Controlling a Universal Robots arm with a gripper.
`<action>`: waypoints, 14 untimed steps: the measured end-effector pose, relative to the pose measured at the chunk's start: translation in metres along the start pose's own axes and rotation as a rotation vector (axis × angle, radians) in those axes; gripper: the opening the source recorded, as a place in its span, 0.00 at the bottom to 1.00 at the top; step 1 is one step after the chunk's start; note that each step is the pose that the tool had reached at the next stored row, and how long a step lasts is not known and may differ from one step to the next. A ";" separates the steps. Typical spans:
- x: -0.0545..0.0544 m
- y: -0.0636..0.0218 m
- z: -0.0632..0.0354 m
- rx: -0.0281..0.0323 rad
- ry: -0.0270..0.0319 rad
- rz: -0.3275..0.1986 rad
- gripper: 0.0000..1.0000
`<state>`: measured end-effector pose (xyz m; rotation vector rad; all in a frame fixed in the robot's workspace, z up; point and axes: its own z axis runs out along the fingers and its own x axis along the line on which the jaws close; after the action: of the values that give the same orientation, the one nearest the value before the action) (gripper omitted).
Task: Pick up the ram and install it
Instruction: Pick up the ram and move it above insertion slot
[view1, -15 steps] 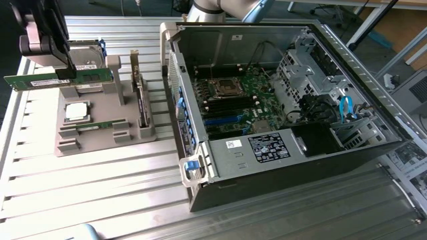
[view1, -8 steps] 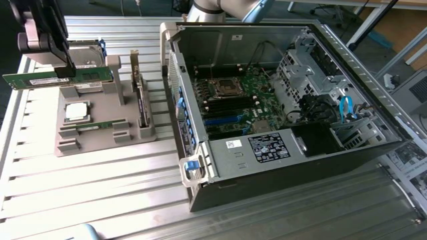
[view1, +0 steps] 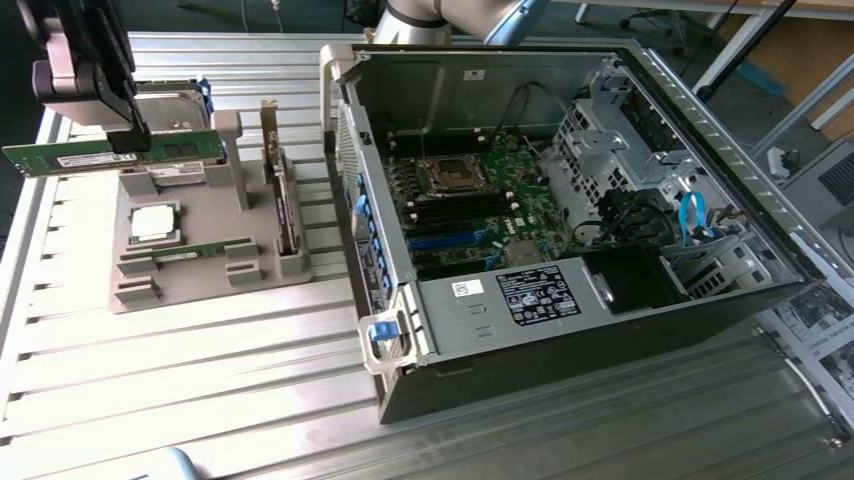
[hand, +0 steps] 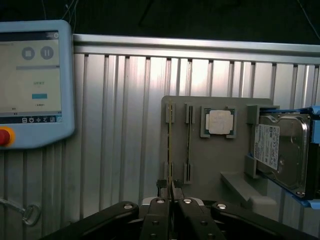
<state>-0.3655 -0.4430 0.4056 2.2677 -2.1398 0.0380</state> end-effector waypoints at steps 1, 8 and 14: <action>0.000 0.0000 -0.0004 0.0000 0.0000 0.000 0.13; 0.000 0.0000 -0.0031 0.0000 0.0000 0.000 0.13; 0.000 0.0000 -0.0060 0.0000 0.0001 0.000 0.13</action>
<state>-0.3655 -0.4430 0.4116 2.2675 -2.1398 0.0381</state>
